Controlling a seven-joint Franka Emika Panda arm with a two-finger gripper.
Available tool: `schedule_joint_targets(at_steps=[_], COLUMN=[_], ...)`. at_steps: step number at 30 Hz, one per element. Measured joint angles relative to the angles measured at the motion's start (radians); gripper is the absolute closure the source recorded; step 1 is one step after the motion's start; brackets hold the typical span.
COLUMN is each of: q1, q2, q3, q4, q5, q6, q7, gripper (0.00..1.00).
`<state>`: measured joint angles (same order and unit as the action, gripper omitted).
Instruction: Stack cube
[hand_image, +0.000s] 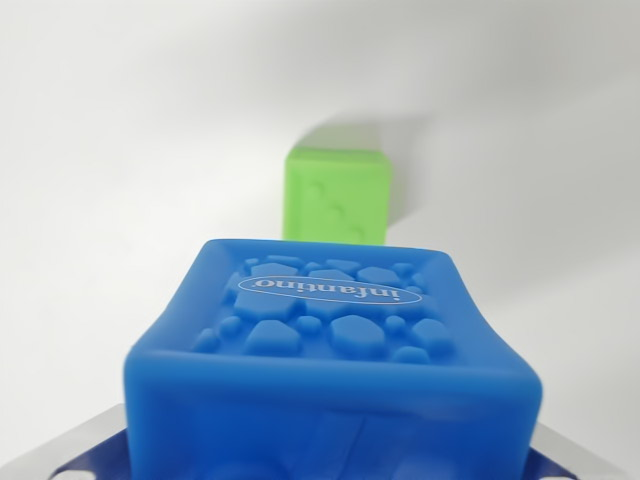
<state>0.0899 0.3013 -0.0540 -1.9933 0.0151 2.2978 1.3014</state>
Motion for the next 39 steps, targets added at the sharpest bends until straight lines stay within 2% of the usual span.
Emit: schedule_joint_targets(at_steps=[4, 16, 39], q1=[-0.002, -0.002, -0.003], q2=[0.006, 0.074, 0.183], q3=[0.0, 0.001, 0.003], q4=[-0.007, -0.026, -0.031], q5=[0.001, 0.007, 0.016], q6=[0.011, 0.093, 0.205], q7=[-0.002, -0.006, -0.011], gripper=[1.0, 1.0, 1.0])
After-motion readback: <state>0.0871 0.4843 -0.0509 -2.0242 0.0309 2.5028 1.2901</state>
